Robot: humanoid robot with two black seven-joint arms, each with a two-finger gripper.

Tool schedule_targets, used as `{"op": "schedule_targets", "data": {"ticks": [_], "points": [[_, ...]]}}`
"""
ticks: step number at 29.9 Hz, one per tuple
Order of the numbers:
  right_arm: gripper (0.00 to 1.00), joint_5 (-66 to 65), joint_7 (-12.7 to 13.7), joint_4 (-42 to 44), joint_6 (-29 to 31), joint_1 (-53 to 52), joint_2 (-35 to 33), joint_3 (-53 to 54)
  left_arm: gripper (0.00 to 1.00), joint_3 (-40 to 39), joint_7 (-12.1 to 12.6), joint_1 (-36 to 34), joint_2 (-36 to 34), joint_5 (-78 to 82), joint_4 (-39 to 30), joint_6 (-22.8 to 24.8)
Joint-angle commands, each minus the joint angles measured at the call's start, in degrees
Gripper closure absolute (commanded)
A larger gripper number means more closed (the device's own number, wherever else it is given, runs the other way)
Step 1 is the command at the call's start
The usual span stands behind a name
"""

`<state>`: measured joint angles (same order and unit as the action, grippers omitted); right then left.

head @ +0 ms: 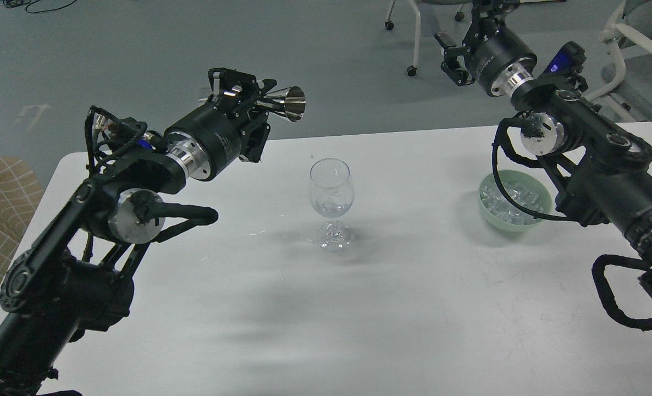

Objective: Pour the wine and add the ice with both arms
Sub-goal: 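Tilt the jigger with the left gripper to pour into the glass, then bring the jigger back down to the table with the left gripper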

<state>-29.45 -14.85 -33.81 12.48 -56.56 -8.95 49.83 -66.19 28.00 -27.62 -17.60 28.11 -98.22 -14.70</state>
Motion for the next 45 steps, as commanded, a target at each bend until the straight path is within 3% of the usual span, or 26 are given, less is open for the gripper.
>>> {"op": "schedule_targets", "data": {"ticks": [1, 7, 9, 15, 26, 45], "points": [[0.0, 0.0, 0.0, -0.03, 0.0, 0.14, -0.02, 0.0, 0.92, -12.18, 0.0, 6.68, 0.37, -18.14, 0.39, -0.15], [0.0, 0.0, 0.0, -0.03, 0.0, 0.14, 0.16, 0.0, 0.92, -21.34, 0.0, 15.92, 2.47, -20.99, 0.66, 1.51], [0.0, 0.0, 0.0, -0.03, 0.0, 0.4, 0.33, 0.0, 0.92, -25.99, 0.0, 20.31, 5.19, -22.92, 0.83, 3.79], [0.0, 0.0, 0.09, -0.03, 0.0, 0.49, 0.42, -0.09, 0.92, -28.21, 0.0, 27.52, 8.8, -26.09, 5.65, 12.49], [0.0, 0.0, 0.09, -0.2, 0.0, 1.02, 0.16, -0.09, 0.89, -27.33, 0.0, 28.77, 10.04, -26.0, 23.32, 23.75], [0.0, -0.09, 0.09, -0.12, 0.0, 1.28, 0.33, -0.09, 0.63, -27.42, -0.32, 27.45, 9.86, -26.0, 27.81, 23.93]]}}
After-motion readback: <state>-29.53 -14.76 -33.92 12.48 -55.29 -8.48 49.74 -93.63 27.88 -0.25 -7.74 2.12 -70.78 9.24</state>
